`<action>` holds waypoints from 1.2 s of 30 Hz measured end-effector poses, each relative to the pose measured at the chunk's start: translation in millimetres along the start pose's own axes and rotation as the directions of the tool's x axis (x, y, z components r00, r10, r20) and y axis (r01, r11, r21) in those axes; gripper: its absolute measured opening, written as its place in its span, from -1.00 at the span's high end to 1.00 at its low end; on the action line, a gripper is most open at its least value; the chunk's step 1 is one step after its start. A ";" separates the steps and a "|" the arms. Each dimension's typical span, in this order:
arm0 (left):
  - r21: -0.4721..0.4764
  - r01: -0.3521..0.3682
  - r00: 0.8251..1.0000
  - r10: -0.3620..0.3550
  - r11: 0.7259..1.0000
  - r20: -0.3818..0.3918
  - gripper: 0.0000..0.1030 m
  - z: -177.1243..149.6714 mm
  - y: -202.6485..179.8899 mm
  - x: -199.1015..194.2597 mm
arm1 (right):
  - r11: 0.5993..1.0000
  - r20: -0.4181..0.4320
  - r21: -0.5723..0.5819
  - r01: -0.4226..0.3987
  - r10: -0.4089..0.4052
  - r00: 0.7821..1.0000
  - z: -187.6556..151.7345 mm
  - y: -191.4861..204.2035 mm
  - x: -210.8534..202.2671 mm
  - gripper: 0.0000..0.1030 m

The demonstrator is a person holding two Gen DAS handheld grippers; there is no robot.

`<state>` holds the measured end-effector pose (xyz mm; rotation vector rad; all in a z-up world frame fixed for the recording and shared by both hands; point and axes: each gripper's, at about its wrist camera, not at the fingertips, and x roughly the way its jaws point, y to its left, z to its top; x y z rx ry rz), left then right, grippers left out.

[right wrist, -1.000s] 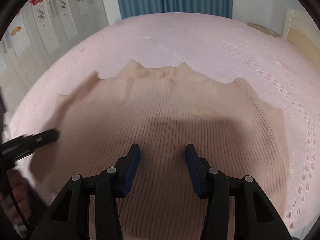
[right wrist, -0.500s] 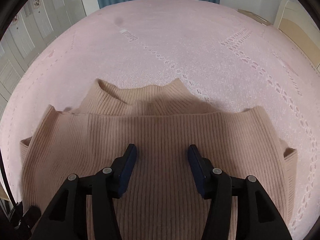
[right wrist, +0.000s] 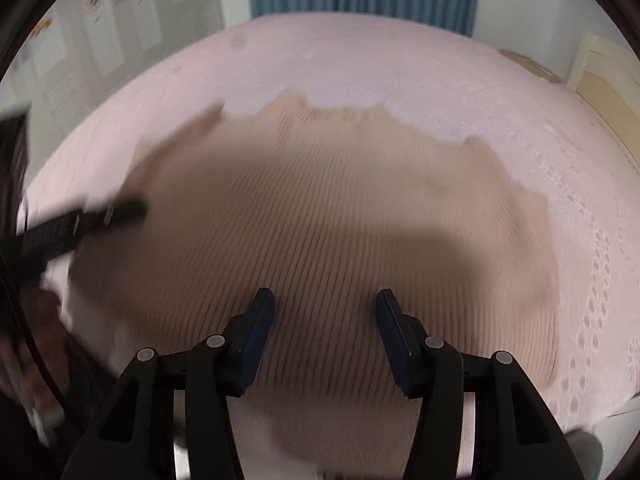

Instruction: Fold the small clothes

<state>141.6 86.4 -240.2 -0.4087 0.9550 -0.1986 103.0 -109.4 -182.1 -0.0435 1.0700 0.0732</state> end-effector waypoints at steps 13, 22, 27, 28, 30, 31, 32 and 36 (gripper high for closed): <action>-0.211 0.033 0.999 -0.039 0.977 -0.027 0.64 26.8 12.9 -7.6 | 0.978 0.136 0.180 -0.101 0.077 0.988 -45.8 -74.6 -77.4 -0.01; -0.113 0.036 0.999 -0.033 0.993 0.027 0.67 48.0 -82.2 -44.1 | 0.910 0.204 0.369 -0.190 0.121 0.972 -66.9 -148.5 -93.5 -0.01; -0.015 0.056 0.998 -0.055 0.998 0.039 0.68 48.4 -157.2 -54.4 | 0.904 0.238 0.387 -0.184 0.095 0.967 -71.2 -171.9 -104.1 -0.01; 0.002 0.066 0.997 -0.066 0.998 0.035 0.68 47.1 -170.9 -53.2 | 0.901 0.245 0.394 -0.184 0.089 0.965 -74.9 -179.0 -108.4 -0.01; 0.042 0.095 0.995 -0.095 0.995 -0.001 0.68 38.2 -203.7 -44.2 | 0.891 0.255 0.411 -0.194 0.092 0.963 -81.5 -190.2 -112.8 -0.01; 0.053 0.103 0.995 -0.103 0.993 -0.017 0.68 33.2 -216.8 -38.3 | 0.884 0.255 0.425 -0.194 0.088 0.963 -87.0 -197.7 -115.3 -0.01; 0.069 0.113 0.993 -0.111 0.991 -0.036 0.68 25.3 -233.3 -28.9 | 0.881 0.254 0.432 -0.191 0.084 0.963 -91.6 -203.1 -116.3 -0.01; 0.141 0.146 0.982 -0.126 0.979 -0.143 0.84 -8.7 -280.3 17.0 | 0.864 0.240 0.475 -0.168 0.057 0.969 -110.0 -226.2 -118.4 -0.01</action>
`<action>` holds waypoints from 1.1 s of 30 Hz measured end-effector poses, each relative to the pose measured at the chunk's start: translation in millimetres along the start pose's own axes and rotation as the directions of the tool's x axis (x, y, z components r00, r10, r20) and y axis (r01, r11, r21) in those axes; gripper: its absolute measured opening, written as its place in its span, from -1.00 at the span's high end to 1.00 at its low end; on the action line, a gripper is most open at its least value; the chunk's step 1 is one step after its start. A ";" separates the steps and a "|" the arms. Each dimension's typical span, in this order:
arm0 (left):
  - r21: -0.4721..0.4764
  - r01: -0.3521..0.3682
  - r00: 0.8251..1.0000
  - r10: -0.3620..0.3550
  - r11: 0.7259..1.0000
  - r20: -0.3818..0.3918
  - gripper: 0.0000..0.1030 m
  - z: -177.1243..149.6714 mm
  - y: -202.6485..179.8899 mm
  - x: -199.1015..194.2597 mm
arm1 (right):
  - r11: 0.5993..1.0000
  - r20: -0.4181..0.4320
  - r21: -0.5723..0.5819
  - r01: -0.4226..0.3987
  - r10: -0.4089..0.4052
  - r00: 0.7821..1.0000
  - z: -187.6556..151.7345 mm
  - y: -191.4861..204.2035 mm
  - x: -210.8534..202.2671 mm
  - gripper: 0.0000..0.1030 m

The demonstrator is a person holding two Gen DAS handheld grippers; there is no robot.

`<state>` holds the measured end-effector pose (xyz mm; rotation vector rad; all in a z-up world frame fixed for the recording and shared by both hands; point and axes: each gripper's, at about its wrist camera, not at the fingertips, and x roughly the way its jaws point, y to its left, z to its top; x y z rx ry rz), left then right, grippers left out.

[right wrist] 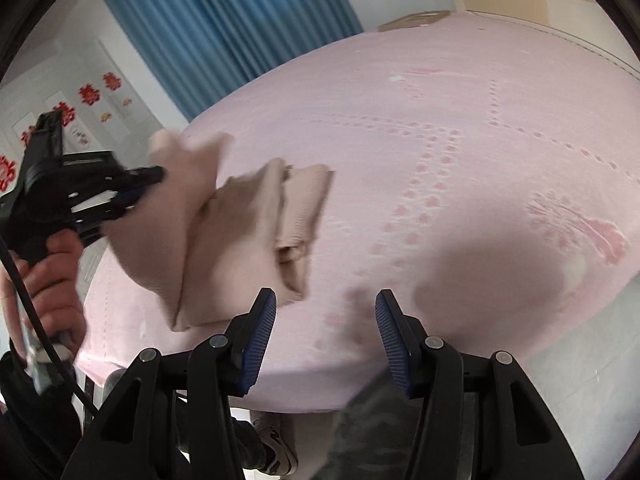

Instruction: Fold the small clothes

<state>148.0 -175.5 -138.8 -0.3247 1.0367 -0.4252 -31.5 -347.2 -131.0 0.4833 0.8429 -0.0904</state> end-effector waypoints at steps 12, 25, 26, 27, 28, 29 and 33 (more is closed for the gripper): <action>0.057 0.063 0.998 -0.062 0.996 -0.011 0.66 -3.2 5.9 -4.6 | 0.998 0.005 0.036 -0.042 0.042 0.999 13.5 -18.6 2.3 -0.01; -0.090 -0.106 0.992 0.111 0.990 0.055 0.18 -6.5 143.9 -56.4 | 0.949 -0.033 0.064 -0.307 0.310 0.950 50.3 81.3 80.8 -0.13; -0.098 -0.105 0.993 0.111 0.990 0.050 0.18 -11.3 154.5 -58.4 | 0.958 -0.044 0.068 -0.278 0.281 0.959 50.2 85.7 89.7 -0.13; -0.101 -0.106 0.993 0.111 0.989 0.047 0.18 -15.2 160.5 -59.8 | 0.967 -0.058 0.075 -0.244 0.249 0.967 49.8 89.5 99.1 -0.13; -0.103 -0.106 0.993 0.111 0.989 0.043 0.17 -19.4 165.8 -59.4 | 0.976 -0.081 0.084 -0.200 0.207 0.975 49.0 93.2 110.8 -0.10; -0.104 -0.104 0.993 0.108 0.989 0.037 0.17 -23.9 165.4 -53.6 | 0.981 -0.095 0.086 -0.175 0.183 0.979 48.2 95.9 118.9 0.15; -0.098 -0.078 0.997 0.080 0.992 0.016 0.17 -31.7 178.6 -52.1 | 0.991 -0.009 0.002 -0.137 0.137 0.990 50.2 113.6 114.4 0.64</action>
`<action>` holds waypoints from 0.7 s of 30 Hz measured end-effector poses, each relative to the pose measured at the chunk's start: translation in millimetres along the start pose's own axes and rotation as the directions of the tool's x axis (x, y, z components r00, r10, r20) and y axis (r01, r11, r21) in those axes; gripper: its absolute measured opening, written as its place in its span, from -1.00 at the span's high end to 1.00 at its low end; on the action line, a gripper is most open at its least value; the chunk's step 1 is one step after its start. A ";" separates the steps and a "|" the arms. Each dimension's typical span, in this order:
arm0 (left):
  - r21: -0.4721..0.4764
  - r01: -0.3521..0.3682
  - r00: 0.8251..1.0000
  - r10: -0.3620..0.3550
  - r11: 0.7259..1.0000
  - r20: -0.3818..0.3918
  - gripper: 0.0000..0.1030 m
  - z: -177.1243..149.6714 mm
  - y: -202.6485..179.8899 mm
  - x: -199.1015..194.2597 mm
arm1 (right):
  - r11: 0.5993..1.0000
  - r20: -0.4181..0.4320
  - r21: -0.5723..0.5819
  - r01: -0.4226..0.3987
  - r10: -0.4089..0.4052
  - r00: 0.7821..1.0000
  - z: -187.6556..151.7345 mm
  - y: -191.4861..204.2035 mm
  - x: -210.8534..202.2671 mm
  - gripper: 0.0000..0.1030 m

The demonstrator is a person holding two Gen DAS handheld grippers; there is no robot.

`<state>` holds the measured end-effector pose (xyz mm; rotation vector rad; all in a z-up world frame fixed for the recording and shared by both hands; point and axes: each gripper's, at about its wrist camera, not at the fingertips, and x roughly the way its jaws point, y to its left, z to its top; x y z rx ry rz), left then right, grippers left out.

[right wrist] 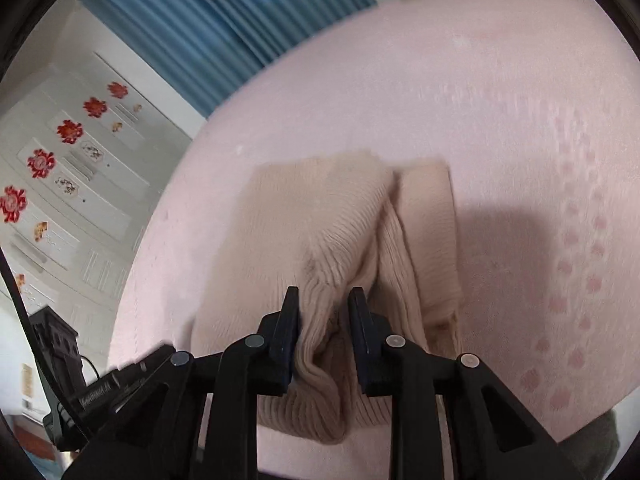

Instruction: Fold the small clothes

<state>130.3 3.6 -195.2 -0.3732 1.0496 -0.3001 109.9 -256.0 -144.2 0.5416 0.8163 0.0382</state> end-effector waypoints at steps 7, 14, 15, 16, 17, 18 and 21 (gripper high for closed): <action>-0.007 0.069 0.997 -0.069 0.998 -0.022 0.17 -7.8 2.6 13.9 | 0.998 0.238 -0.057 -0.009 0.022 0.971 -12.8 5.5 -69.5 0.78; 0.046 0.089 0.995 -0.086 0.995 -0.057 0.17 -9.1 -11.7 25.8 | 0.996 -0.002 0.043 0.083 -0.083 0.997 -34.7 -39.0 -7.7 0.55; 0.053 0.090 0.995 -0.087 0.995 -0.054 0.17 -8.7 -12.7 25.2 | 0.996 0.004 0.040 0.080 -0.081 0.997 -33.1 -38.0 -9.8 0.47; 0.058 0.091 0.995 -0.088 0.994 -0.050 0.17 -8.0 -12.5 25.1 | 0.997 0.017 0.034 0.072 -0.072 0.997 -28.3 -36.5 -14.1 0.26; 0.061 0.094 0.995 -0.091 0.994 -0.044 0.15 -7.3 -13.1 24.8 | 0.998 0.035 0.030 0.062 -0.063 0.997 -20.5 -33.7 -17.0 0.06; 0.060 0.097 0.994 -0.095 0.993 -0.044 0.13 -6.1 -12.2 23.9 | 0.998 0.044 0.029 0.059 -0.060 0.997 -16.5 -34.2 -17.7 0.02; 0.064 0.124 0.991 -0.120 0.990 -0.058 0.13 -5.6 -16.4 25.3 | 0.997 0.040 0.044 0.063 -0.065 0.997 2.3 -34.8 -9.4 -0.01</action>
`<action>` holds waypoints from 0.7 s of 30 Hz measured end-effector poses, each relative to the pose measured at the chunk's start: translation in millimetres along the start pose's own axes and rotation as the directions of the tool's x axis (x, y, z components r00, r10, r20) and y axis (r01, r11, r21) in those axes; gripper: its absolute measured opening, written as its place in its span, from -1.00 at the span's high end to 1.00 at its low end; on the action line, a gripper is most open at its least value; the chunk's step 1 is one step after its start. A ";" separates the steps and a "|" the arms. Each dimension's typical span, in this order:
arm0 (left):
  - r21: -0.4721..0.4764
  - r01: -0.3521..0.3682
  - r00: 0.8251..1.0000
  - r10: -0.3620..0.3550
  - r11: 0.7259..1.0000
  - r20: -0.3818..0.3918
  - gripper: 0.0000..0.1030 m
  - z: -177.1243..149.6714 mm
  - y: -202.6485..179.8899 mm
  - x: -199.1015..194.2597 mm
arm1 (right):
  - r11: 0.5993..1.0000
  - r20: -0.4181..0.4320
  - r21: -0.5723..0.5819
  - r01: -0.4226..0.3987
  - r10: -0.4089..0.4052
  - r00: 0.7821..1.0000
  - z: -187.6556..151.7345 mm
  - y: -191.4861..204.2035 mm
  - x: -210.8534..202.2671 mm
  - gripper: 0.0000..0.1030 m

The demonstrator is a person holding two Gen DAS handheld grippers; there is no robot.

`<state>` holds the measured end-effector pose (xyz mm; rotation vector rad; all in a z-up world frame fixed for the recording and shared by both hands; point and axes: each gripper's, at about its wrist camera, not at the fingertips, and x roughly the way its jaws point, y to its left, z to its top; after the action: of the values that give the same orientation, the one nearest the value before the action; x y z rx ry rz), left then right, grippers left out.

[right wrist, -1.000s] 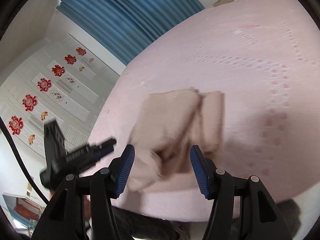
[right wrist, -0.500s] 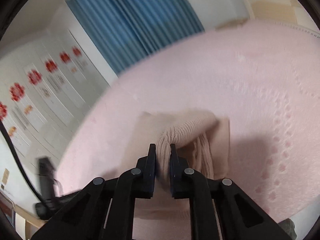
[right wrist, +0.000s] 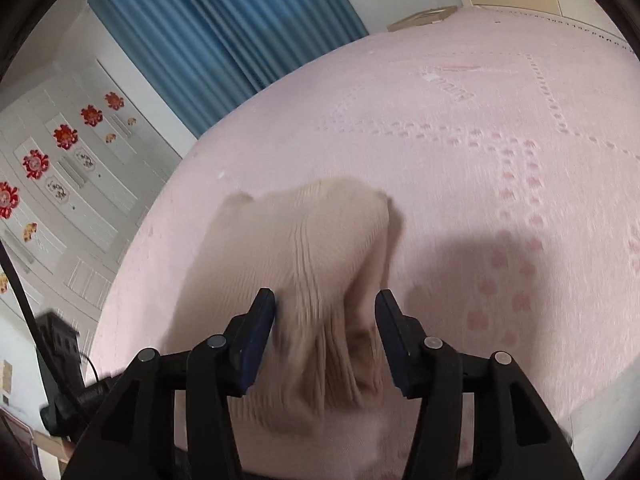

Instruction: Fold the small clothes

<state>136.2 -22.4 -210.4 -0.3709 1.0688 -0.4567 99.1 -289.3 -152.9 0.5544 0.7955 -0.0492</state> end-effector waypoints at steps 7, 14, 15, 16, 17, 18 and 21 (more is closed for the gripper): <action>0.097 0.018 1.000 -0.019 0.995 0.005 0.13 -0.8 -25.2 -2.0 | 0.997 -0.027 -0.078 0.002 -0.004 1.000 17.4 8.5 19.6 0.69; 0.102 0.018 1.000 -0.016 0.995 -0.016 0.13 -1.2 -32.3 6.3 | 0.999 -0.031 -0.017 0.049 -0.049 0.998 8.4 -17.3 23.1 0.74; 0.101 0.012 1.000 -0.011 0.995 -0.019 0.13 -1.1 -33.1 7.2 | 0.998 -0.060 -0.018 0.063 -0.064 0.996 3.3 -20.1 30.0 0.68; 0.102 0.009 1.000 -0.007 0.995 -0.021 0.13 -1.7 -33.5 7.5 | 0.998 -0.064 -0.006 0.056 -0.056 0.996 0.7 -23.4 29.5 0.54; 0.106 0.006 1.000 -0.004 0.994 -0.022 0.13 -2.1 -34.2 7.1 | 0.999 -0.047 0.030 0.046 -0.045 0.998 -1.4 -26.9 20.2 0.43; 0.114 0.000 1.000 0.003 0.993 -0.020 0.13 -3.3 -34.5 5.9 | 0.998 -0.030 0.067 0.013 -0.011 0.999 -3.6 -29.4 8.6 0.36; 0.120 -0.001 1.000 0.004 0.993 -0.024 0.13 -7.2 -32.7 2.4 | 0.994 -0.002 0.090 -0.062 0.063 0.998 -12.5 -30.9 -17.2 0.22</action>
<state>124.9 -51.9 -198.9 -0.2583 1.0597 -0.5216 71.1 -312.5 -162.2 0.6643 0.7826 -0.0260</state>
